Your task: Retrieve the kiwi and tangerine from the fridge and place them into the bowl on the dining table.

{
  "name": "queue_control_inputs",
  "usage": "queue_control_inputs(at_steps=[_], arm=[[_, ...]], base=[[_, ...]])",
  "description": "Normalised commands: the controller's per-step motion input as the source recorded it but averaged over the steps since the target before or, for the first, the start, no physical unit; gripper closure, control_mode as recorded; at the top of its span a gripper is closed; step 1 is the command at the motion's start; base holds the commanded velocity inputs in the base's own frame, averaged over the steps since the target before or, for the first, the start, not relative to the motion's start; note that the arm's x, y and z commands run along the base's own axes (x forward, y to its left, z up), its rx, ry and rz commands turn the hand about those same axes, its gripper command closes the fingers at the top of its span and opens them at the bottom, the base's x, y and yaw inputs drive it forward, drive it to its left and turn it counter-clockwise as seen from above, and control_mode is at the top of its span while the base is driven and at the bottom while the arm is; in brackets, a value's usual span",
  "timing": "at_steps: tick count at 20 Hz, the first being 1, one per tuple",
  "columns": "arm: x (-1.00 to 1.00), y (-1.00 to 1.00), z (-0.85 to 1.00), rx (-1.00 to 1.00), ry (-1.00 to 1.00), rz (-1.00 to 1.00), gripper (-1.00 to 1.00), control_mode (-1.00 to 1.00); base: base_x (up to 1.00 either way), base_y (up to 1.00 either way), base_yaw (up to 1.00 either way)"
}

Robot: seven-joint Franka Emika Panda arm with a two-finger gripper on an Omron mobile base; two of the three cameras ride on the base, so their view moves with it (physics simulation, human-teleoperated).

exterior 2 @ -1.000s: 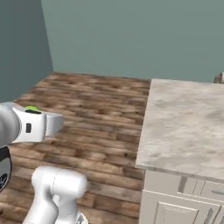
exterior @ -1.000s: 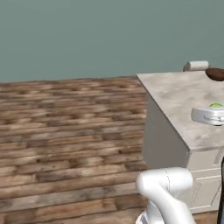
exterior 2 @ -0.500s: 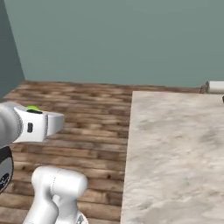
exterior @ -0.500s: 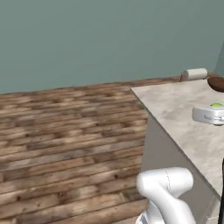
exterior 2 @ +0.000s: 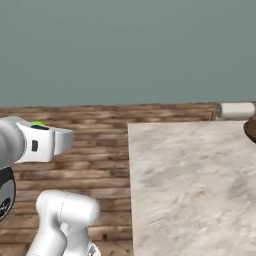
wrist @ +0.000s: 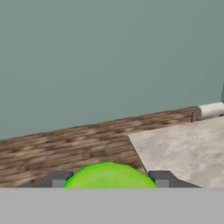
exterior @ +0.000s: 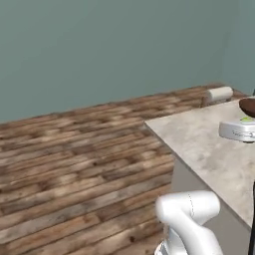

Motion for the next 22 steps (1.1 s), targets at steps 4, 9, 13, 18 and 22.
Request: queue_control_inputs(at_steps=[4, 9, 13, 18, 22], arm=[[0.00, 0.00, 0.00, 0.00, 0.00, 0.00, 1.00, 1.00], [0.00, 0.00, 0.00, 0.00, 0.00, 0.00, 1.00, 1.00], [0.00, 0.00, 0.00, 0.00, 0.00, 0.00, 1.00, 1.00], [0.00, 0.00, 0.00, 0.00, 0.00, 0.00, 1.00, 1.00], [0.00, 0.00, 0.00, 0.00, 0.00, 0.00, 1.00, 1.00]], base=[[1.00, 0.44, -0.32], [1.00, 0.39, -0.33], [0.94, 0.41, -0.35], [0.90, 0.43, -0.36], [0.85, 0.43, -0.36]])
